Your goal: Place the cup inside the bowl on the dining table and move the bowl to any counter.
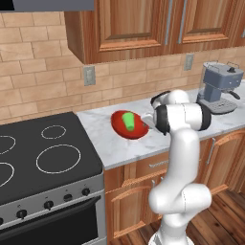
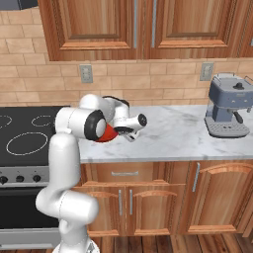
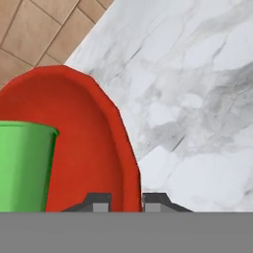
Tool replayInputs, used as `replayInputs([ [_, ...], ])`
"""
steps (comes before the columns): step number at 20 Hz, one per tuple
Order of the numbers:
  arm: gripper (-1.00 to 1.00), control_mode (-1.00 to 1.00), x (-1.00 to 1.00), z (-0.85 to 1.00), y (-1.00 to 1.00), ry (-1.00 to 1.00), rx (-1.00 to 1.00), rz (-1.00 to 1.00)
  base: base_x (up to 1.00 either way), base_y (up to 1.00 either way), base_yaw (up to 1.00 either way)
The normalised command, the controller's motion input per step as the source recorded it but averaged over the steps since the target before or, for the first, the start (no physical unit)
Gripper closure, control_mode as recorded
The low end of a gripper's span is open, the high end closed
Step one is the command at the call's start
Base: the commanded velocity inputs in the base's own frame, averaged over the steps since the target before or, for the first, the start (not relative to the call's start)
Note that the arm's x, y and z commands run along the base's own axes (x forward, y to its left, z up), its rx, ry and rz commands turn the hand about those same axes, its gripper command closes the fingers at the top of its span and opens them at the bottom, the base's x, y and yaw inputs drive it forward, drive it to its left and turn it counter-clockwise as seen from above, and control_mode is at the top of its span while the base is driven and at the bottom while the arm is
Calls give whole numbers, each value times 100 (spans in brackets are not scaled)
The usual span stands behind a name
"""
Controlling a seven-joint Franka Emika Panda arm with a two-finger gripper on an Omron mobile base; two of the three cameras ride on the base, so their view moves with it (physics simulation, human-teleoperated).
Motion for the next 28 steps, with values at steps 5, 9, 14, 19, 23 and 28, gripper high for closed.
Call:
replayInputs([
  [5, 100, -100, 26, -16, 0, 1, 0, 0, 0, 0, 0],
  [9, 100, -100, 6, 0, 0, 3, -1, 0, 0, 0, 0],
  [14, 100, -100, -1, 6, 0, 0, 0, 0, 0, 0, 0],
  [19, 100, -100, -6, 10, 1, 0, 0, 0, 0, 0, 0],
  [23, -100, -100, -3, 3, 9, 0, 0, 0, 0, 0, 0],
  [28, -100, -100, 0, 5, 10, 0, -1, 0, 0, 0, 0],
])
